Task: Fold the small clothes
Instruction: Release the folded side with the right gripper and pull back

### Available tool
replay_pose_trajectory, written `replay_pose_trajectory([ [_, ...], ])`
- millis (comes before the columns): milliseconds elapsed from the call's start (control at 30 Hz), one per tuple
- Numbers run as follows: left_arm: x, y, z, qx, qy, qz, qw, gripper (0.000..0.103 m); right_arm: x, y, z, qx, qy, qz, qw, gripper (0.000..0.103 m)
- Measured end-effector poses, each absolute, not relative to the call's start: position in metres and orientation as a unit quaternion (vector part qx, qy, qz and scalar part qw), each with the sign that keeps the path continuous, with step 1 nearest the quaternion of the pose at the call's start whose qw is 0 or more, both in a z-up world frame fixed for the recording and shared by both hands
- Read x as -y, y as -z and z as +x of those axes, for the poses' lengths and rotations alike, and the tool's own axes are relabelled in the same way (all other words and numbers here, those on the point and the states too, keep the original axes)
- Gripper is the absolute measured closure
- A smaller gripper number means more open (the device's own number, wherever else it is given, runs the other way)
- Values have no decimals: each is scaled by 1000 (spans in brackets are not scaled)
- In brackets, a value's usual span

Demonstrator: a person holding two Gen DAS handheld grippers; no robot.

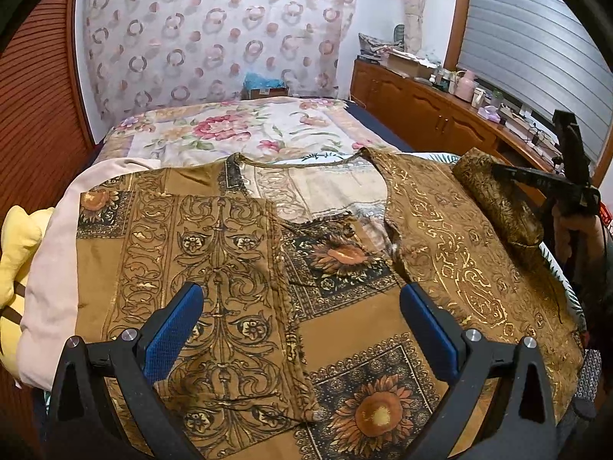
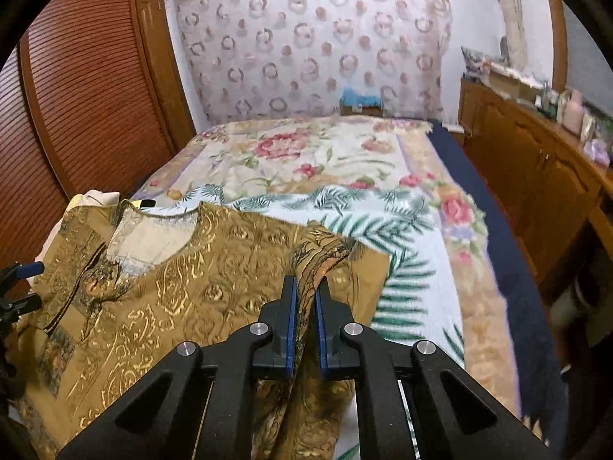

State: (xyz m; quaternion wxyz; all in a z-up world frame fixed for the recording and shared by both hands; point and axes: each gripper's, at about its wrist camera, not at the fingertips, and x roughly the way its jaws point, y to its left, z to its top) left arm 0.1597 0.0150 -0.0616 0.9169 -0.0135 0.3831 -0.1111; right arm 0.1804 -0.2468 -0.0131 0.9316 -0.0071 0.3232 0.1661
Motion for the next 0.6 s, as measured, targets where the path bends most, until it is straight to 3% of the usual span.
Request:
replay_pose_trajectory([
  [300, -26, 58, 161, -378, 101, -21, 920, 0, 212, 14, 183, -338, -249, 2, 908, 93],
  [367, -29, 57, 162, -376, 98, -22, 921, 0, 204, 11, 181, -330, -253, -13, 909, 81],
  [433, -32, 56, 163, -375, 94, -22, 922, 0, 204, 9, 182, -322, -245, -27, 914, 60],
  [500, -38, 56, 165, -374, 88, -23, 923, 0, 210, 8, 182, -319, -245, -25, 915, 48],
  [600, -50, 55, 169, -371, 77, -26, 925, 0, 220, 12, 184, -318, -210, -34, 924, 46],
])
